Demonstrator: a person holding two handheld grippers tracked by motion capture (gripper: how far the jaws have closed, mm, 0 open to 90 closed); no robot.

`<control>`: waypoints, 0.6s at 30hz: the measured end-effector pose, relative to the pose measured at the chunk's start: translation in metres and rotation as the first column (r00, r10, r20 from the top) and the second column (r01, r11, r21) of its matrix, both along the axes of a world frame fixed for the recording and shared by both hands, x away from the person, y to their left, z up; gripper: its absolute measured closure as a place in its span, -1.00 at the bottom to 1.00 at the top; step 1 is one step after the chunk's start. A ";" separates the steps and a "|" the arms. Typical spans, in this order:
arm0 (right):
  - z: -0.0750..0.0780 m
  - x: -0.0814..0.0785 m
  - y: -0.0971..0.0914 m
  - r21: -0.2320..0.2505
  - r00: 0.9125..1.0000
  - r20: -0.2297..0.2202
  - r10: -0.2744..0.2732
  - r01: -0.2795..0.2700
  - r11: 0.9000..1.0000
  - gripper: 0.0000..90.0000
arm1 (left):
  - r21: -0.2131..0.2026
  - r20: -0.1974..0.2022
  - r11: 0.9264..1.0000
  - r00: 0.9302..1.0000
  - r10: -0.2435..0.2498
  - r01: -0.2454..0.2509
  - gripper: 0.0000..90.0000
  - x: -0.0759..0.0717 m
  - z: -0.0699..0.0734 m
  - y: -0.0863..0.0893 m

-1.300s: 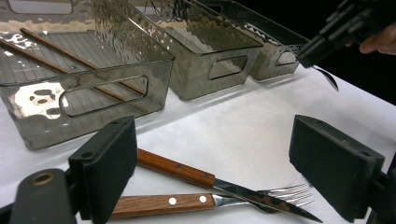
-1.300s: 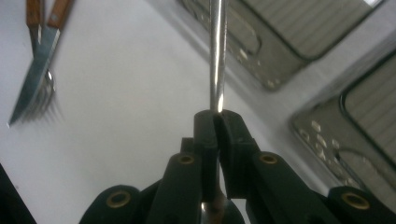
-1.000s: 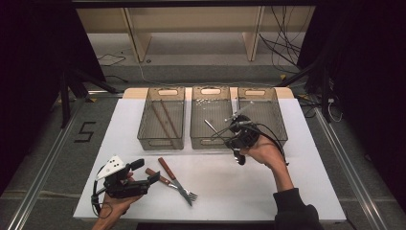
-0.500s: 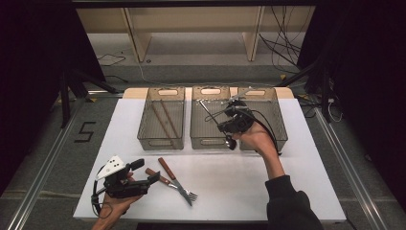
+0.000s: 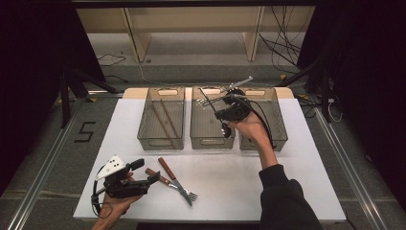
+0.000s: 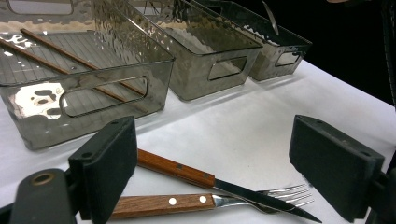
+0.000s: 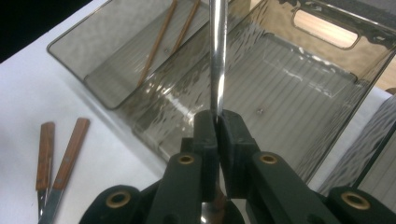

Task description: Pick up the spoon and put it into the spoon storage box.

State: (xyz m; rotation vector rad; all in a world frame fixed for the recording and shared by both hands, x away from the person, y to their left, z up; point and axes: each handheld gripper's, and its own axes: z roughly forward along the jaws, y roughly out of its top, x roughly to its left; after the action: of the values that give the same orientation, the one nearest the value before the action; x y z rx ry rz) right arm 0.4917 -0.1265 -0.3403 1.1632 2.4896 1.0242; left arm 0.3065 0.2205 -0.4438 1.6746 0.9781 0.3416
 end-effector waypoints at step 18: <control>-0.017 0.030 0.007 0.042 0.995 -0.030 -0.095 0.096 0.994 0.92 | -0.004 -0.002 1.000 1.000 -0.001 0.001 -0.67 0.000 0.000 0.000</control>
State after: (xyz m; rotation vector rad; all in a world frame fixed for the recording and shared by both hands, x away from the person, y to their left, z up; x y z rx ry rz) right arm 0.5215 -0.1198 -0.3572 1.3049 2.4178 1.0480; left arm 0.3064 0.2208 -0.4436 1.6720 0.9787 0.3374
